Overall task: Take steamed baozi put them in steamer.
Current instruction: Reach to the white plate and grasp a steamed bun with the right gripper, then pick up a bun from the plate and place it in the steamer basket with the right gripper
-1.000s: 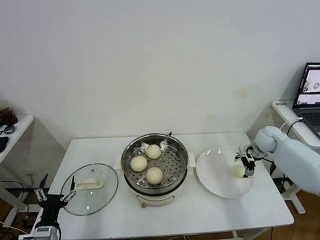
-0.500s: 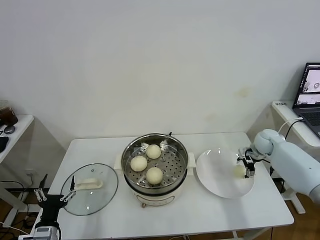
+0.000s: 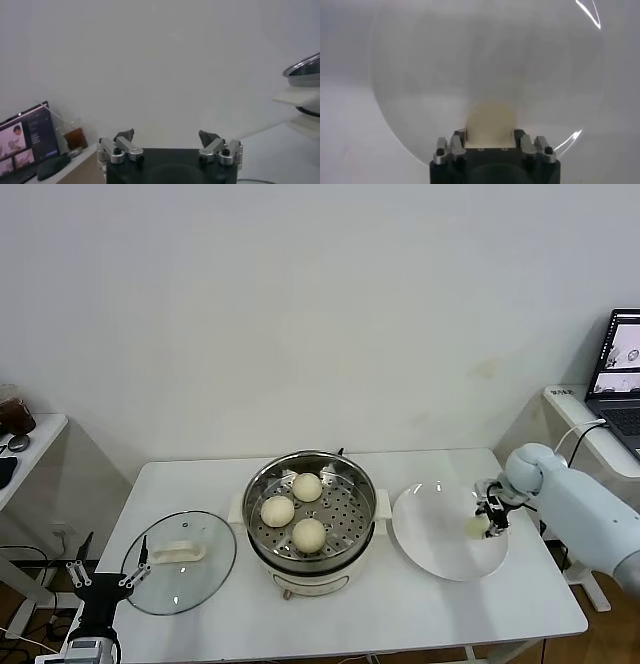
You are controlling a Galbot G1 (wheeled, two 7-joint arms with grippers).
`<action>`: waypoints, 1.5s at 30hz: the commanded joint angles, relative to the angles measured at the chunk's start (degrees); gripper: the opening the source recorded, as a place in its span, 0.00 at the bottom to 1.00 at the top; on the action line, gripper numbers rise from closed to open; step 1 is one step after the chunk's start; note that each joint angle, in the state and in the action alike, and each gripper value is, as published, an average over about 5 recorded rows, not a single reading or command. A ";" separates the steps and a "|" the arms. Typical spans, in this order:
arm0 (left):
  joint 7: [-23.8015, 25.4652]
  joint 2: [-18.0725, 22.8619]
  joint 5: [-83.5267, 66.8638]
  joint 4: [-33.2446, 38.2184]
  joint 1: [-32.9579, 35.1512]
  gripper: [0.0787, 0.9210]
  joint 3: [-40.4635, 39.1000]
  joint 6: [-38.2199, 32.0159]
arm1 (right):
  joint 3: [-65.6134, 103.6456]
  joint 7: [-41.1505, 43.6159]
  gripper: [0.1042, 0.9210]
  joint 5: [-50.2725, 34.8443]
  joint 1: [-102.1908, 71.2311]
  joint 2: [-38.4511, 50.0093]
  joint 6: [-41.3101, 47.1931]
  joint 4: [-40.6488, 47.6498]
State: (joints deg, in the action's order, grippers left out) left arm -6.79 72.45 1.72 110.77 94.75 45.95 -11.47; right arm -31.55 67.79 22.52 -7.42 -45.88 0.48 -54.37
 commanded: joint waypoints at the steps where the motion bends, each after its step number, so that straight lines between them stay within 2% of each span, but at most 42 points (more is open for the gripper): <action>1: 0.01 0.01 -0.07 0.09 0.00 0.88 -0.02 -0.03 | -3.48 1.42 0.42 -4.13 2.81 2.62 1.76 -4.38; 6: 0.05 -0.29 -0.13 0.10 -0.27 0.88 -0.18 0.01 | -11.69 1.78 0.40 -12.17 11.95 6.44 4.29 -11.06; 11: 0.13 -0.71 -0.30 -0.01 -0.90 0.88 -0.50 0.08 | -24.18 1.11 0.41 -25.17 29.48 6.96 8.33 -17.04; 18: 0.16 -0.97 -0.33 -0.06 -2.22 0.88 -1.91 0.30 | -40.64 -1.76 0.43 -42.48 50.94 -0.35 15.78 -25.36; 25: 0.17 -1.47 -0.42 -0.19 -2.69 0.88 -2.25 0.37 | -46.70 -9.49 0.43 -55.06 54.12 -7.91 28.23 -34.67; 29: 0.13 -1.56 -0.53 -0.15 -2.56 0.88 -1.96 0.37 | -46.14 -13.10 0.43 -57.27 50.55 -12.71 33.84 -35.25; 36: 0.10 -1.52 -0.99 0.05 -2.35 0.88 -1.34 0.33 | -46.17 -16.61 0.43 -55.62 43.04 -18.59 38.44 -30.89; 45: 0.07 -1.20 -1.11 -0.08 -2.59 0.88 -1.33 0.29 | -45.16 -18.23 0.43 -50.91 36.09 -19.28 40.88 -26.87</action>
State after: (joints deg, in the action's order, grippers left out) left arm -6.71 71.27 0.63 110.83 92.32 44.69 -11.16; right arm -74.69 53.03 -28.02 33.51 -60.82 35.39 -82.78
